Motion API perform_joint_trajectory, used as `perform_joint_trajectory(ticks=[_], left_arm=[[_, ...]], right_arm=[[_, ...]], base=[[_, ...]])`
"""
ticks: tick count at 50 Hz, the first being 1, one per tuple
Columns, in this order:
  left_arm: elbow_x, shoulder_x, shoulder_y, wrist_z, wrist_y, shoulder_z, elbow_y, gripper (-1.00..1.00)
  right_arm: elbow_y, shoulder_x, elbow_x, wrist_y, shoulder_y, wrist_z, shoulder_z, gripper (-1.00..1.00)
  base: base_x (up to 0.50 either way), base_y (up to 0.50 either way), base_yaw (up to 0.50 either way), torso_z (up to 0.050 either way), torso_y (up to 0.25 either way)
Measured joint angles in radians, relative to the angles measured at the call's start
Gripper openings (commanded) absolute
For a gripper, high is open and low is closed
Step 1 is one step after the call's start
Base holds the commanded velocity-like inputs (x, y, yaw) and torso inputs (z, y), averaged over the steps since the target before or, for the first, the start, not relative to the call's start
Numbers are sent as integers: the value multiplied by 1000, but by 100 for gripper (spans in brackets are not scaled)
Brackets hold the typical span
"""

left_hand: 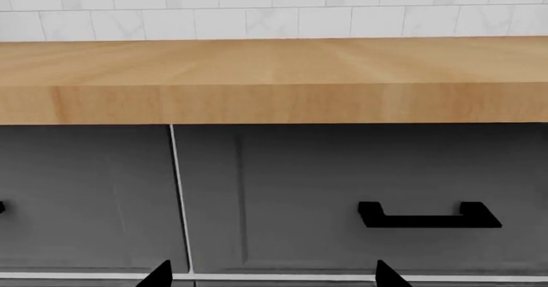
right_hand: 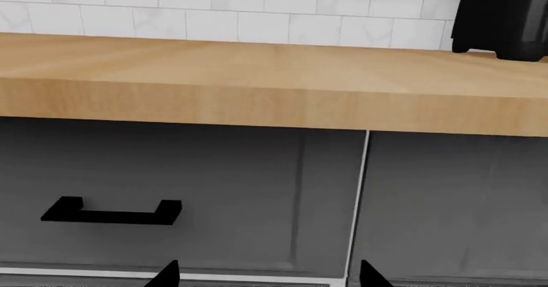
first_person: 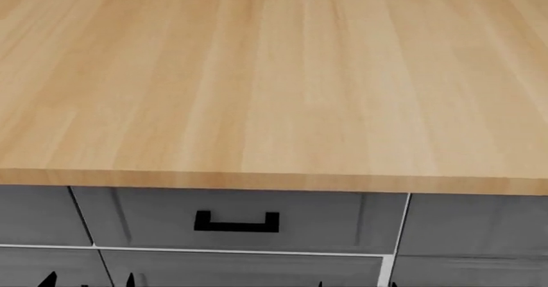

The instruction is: Navigate to the toaster.

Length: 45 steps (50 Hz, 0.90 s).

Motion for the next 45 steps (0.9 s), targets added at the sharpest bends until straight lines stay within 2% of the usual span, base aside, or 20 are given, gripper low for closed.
perform_joint_trajectory(ticks=[45], left_arm=[[-14,-19,-3,-22,6,27,1,100]], right_arm=[[-1,18,18,-2,3,23,-21,100]], base=[[-1,-500,0,0,0]])
